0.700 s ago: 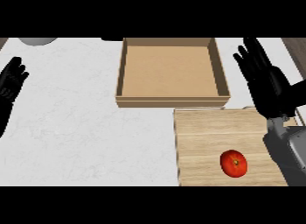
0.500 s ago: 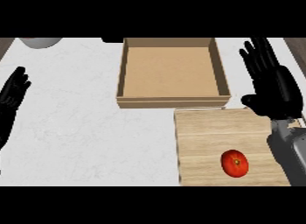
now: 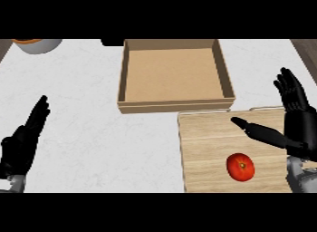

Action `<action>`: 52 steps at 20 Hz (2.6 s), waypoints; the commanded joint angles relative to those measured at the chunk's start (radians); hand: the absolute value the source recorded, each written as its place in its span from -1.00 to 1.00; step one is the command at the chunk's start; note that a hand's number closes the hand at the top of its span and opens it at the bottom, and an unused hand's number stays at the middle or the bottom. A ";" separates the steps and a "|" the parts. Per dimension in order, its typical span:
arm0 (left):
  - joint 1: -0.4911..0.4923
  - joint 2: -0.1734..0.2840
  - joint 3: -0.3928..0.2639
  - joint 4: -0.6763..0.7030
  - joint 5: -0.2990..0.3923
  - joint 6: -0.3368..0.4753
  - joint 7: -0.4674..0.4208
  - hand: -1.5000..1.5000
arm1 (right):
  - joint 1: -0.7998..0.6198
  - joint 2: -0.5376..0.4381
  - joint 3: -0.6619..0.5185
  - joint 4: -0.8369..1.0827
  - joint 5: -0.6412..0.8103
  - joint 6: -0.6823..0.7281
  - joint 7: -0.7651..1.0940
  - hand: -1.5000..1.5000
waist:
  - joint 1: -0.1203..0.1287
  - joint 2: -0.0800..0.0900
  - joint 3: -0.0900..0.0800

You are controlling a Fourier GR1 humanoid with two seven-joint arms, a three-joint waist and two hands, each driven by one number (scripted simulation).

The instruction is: Pick the tomato from the tray and place it in the cardboard box

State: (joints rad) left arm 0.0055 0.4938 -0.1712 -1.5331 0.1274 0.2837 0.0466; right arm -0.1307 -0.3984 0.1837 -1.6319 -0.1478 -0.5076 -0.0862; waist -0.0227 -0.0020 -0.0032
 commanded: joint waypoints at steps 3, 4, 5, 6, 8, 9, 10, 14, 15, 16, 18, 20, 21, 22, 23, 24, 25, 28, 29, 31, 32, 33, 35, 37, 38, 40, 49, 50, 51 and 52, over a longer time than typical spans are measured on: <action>-0.026 -0.059 -0.020 0.028 -0.046 0.014 0.021 0.00 | 0.164 -0.088 0.040 -0.114 0.133 0.013 -0.013 -1.00 | 0.009 0.000 0.002; 0.014 -0.071 -0.035 0.029 -0.063 0.032 -0.011 0.00 | 0.161 -0.149 0.058 -0.149 0.163 0.033 0.060 -1.00 | 0.009 -0.002 0.001; -0.009 -0.065 -0.027 0.036 -0.055 0.020 -0.004 0.00 | 0.180 -0.201 0.043 -0.122 0.170 0.075 0.048 -1.00 | 0.006 -0.001 0.001; -0.008 -0.052 -0.023 0.015 -0.059 0.029 0.019 0.00 | 0.153 -0.284 0.046 -0.130 0.212 0.103 0.126 -1.00 | 0.009 -0.003 -0.001; -0.019 -0.056 -0.023 0.010 -0.059 0.029 0.030 0.00 | 0.168 -0.370 0.051 -0.133 0.246 0.161 0.194 -1.00 | 0.008 -0.002 -0.001; 0.005 -0.026 -0.010 -0.001 -0.045 -0.004 0.009 0.00 | 0.189 -0.411 0.067 -0.180 0.254 0.198 0.235 -1.00 | 0.009 -0.005 -0.001; -0.024 -0.047 -0.021 0.017 -0.064 0.020 0.030 0.00 | 0.175 -0.444 0.082 -0.180 0.259 0.249 0.260 -1.00 | 0.009 -0.001 -0.001; -0.018 -0.068 -0.028 0.031 -0.056 0.013 0.017 0.00 | 0.176 -0.598 0.122 -0.276 0.239 0.439 0.444 -1.00 | 0.015 0.000 -0.003; -0.032 -0.050 -0.018 0.024 -0.061 0.010 0.032 0.00 | 0.187 -0.625 0.132 -0.307 0.226 0.480 0.477 -1.00 | 0.013 -0.001 -0.002; -0.029 -0.070 -0.021 0.050 -0.057 0.006 -0.001 0.00 | 0.169 -0.610 0.181 -0.344 0.257 0.486 0.551 -1.00 | 0.021 0.001 -0.002; -0.010 -0.061 -0.023 0.026 -0.063 0.002 -0.001 0.00 | 0.142 -0.647 0.186 -0.412 0.209 0.571 0.655 -1.00 | 0.029 0.000 -0.002; -0.023 -0.072 -0.029 0.017 -0.064 -0.001 0.034 0.00 | 0.132 -0.590 0.262 -0.463 0.243 0.575 0.768 -1.00 | 0.032 0.001 0.000; -0.050 -0.086 -0.031 0.047 -0.091 0.016 0.038 0.00 | 0.133 -0.566 0.274 -0.483 0.255 0.578 0.800 -1.00 | 0.024 0.002 0.001; -0.020 -0.102 -0.047 -0.015 -0.111 0.037 0.049 0.00 | 0.099 -0.577 0.213 -0.465 0.200 0.630 0.812 -1.00 | 0.028 0.001 0.002; 0.001 -0.053 0.016 -0.004 -0.049 -0.031 0.027 0.00 | 0.112 -0.540 0.262 -0.458 0.276 0.608 0.835 -1.00 | 0.030 0.001 0.002; 0.037 -0.075 -0.016 0.000 -0.078 -0.019 -0.025 0.00 | 0.098 -0.514 0.297 -0.529 0.285 0.606 0.939 -1.00 | 0.031 0.001 0.002; 0.015 -0.083 0.003 0.019 -0.067 -0.027 -0.006 0.00 | 0.022 -0.462 0.300 -0.465 0.291 0.638 0.968 -1.00 | 0.035 0.003 0.002; -0.002 -0.061 0.020 -0.055 -0.078 -0.051 0.083 0.00 | 0.044 -0.400 0.299 -0.438 0.348 0.654 0.990 -1.00 | 0.029 0.001 0.003; 0.025 -0.122 -0.018 0.011 -0.119 -0.013 -0.004 0.00 | 0.065 -0.382 0.345 -0.551 0.391 0.637 1.096 -1.00 | 0.024 0.001 0.002; -0.005 -0.071 0.054 -0.021 -0.079 -0.070 0.068 0.00 | 0.095 -0.344 0.337 -0.446 0.444 0.656 1.001 -1.00 | 0.024 0.001 0.003; -0.026 -0.088 0.040 -0.029 -0.107 -0.055 0.079 0.00 | 0.028 -0.305 0.334 -0.392 0.443 0.689 1.025 -1.00 | 0.027 0.002 0.003; 0.030 -0.094 0.053 -0.006 -0.107 -0.068 0.009 0.00 | 0.091 -0.336 0.310 -0.493 0.431 0.713 1.068 -1.00 | 0.023 0.001 0.003; 0.038 -0.111 0.033 -0.044 -0.122 -0.064 0.028 0.00 | 0.115 -0.291 0.352 -0.378 0.510 0.687 0.986 -1.00 | 0.026 0.001 0.003; 0.050 -0.124 0.047 -0.046 -0.128 -0.078 0.033 0.00 | 0.051 -0.240 0.309 -0.365 0.487 0.755 1.039 -1.00 | 0.028 0.002 0.003; -0.024 -0.162 0.023 -0.037 -0.162 -0.040 0.093 0.00 | 0.143 -0.282 0.285 -0.370 0.516 0.713 0.943 -1.00 | 0.020 0.001 0.004; 0.004 -0.161 0.064 0.023 -0.166 -0.068 0.005 0.00 | 0.081 -0.193 0.301 -0.314 0.559 0.746 0.977 -1.00 | 0.024 0.002 0.003; -0.004 -0.181 0.111 0.022 -0.210 -0.130 0.029 0.00 | 0.168 -0.113 0.239 -0.350 0.648 0.807 0.906 -1.00 | 0.022 0.002 0.003; -0.013 -0.218 0.106 0.062 -0.210 -0.109 -0.019 0.00 | 0.097 -0.060 0.261 -0.309 0.667 0.813 0.959 -1.00 | 0.024 0.002 0.003; -0.023 -0.194 0.119 0.027 -0.216 -0.140 0.035 0.00 | 0.208 -0.144 0.183 -0.375 0.625 0.855 0.885 -1.00 | 0.020 0.001 0.003; 0.041 -0.201 0.120 -0.048 -0.209 -0.144 0.040 0.00 | 0.168 -0.080 0.217 -0.323 0.679 0.841 0.892 -1.00 | 0.024 0.001 0.003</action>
State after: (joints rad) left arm 0.0097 0.3028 -0.0678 -1.5309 -0.0726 0.1646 0.0751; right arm 0.0333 -0.5309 0.4153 -1.9797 0.4825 0.3084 0.8276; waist -0.0004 -0.0006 -0.0001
